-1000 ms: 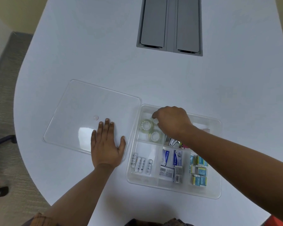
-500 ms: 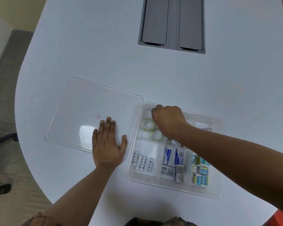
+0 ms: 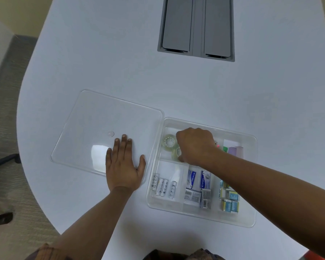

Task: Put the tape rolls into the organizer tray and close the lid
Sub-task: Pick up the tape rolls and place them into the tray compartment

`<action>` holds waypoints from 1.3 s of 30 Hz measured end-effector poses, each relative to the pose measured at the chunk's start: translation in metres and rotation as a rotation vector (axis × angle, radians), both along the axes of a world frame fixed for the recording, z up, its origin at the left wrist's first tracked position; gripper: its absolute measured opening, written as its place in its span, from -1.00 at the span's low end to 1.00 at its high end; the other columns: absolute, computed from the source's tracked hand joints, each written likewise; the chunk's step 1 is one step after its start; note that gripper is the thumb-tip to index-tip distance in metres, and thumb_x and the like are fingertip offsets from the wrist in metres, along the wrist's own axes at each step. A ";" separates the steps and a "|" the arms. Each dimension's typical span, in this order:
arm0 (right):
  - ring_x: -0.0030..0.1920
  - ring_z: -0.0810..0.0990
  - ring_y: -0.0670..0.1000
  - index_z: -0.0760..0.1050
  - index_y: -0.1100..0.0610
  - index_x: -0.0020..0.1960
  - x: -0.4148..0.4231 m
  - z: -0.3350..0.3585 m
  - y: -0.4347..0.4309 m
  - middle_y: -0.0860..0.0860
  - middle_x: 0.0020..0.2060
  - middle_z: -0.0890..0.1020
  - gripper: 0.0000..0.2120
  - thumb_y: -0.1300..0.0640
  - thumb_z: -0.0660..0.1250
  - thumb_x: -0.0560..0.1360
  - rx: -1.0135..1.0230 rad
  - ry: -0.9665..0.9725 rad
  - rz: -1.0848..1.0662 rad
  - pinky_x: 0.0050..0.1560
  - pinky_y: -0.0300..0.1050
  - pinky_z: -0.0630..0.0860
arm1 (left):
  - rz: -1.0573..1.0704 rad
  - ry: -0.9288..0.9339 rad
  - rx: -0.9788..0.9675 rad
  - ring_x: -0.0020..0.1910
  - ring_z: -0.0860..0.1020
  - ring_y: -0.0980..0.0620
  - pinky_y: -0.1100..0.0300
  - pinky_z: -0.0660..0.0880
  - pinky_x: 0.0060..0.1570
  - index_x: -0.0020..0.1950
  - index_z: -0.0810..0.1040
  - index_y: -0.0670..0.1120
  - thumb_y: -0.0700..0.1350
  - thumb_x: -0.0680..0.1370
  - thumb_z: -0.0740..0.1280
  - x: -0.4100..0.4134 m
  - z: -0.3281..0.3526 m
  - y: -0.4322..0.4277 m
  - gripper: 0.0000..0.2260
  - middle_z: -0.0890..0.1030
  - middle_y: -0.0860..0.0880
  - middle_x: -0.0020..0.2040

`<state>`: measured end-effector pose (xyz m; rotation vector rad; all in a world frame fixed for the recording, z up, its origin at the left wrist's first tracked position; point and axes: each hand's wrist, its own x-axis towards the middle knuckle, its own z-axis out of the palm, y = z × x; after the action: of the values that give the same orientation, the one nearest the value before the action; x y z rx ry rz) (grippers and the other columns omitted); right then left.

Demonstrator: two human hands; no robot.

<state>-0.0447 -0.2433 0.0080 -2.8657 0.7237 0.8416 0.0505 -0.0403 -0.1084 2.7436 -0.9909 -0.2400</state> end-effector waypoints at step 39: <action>-0.32 0.44 0.09 0.34 0.10 -0.22 -0.004 -0.009 0.008 0.03 -0.32 0.49 -0.71 0.01 0.44 0.37 0.012 -0.073 -0.112 -0.32 -0.10 0.36 | 0.000 0.000 -0.007 0.56 0.12 -0.01 -0.01 0.01 0.52 0.52 0.24 -0.07 0.21 0.57 0.05 0.000 -0.002 0.000 -0.41 0.21 -0.02 0.57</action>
<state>-0.0490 -0.2353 -0.0007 -2.7977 0.8583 0.7208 0.0508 -0.0401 -0.1102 2.7376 -0.9895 -0.2356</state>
